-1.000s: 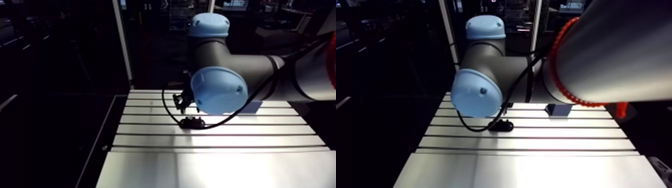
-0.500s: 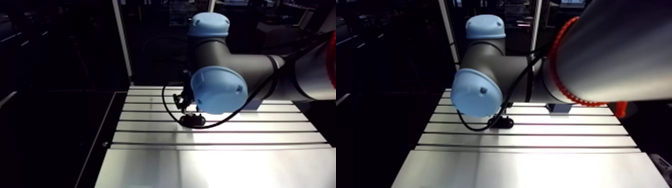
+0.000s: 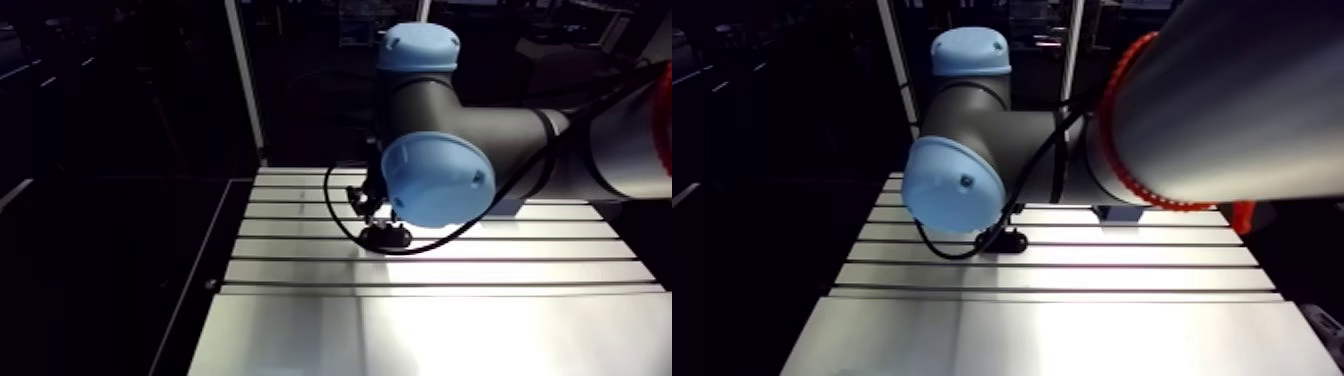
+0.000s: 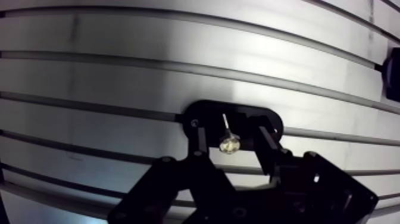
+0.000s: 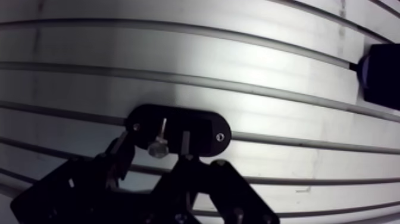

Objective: Pick up the M10 bolt and insert it into the hex recess until seated.

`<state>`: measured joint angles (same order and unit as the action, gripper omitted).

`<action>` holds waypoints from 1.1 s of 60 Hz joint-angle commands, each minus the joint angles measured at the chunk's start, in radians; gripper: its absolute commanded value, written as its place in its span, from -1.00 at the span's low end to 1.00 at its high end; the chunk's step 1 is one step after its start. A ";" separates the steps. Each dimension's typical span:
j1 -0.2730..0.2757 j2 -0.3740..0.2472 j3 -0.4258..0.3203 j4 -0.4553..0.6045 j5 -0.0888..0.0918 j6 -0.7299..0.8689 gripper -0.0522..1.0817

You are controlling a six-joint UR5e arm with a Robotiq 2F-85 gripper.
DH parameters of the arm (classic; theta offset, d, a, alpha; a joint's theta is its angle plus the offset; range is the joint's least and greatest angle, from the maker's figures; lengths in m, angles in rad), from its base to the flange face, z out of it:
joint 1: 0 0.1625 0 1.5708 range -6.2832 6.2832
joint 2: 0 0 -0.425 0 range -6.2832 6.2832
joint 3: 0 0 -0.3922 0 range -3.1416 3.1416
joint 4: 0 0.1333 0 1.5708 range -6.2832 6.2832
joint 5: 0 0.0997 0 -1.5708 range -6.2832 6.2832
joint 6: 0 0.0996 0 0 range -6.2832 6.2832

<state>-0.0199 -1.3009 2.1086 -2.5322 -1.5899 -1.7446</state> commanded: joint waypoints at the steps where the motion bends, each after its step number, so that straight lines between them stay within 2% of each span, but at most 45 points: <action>1: 0.000 0.001 0.000 -0.003 -0.002 0.001 -0.03; 66: 0.000 -0.005 0.014 -0.001 -0.002 0.000 -0.02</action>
<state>-0.0200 -1.3050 2.1205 -2.5335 -1.5915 -1.7449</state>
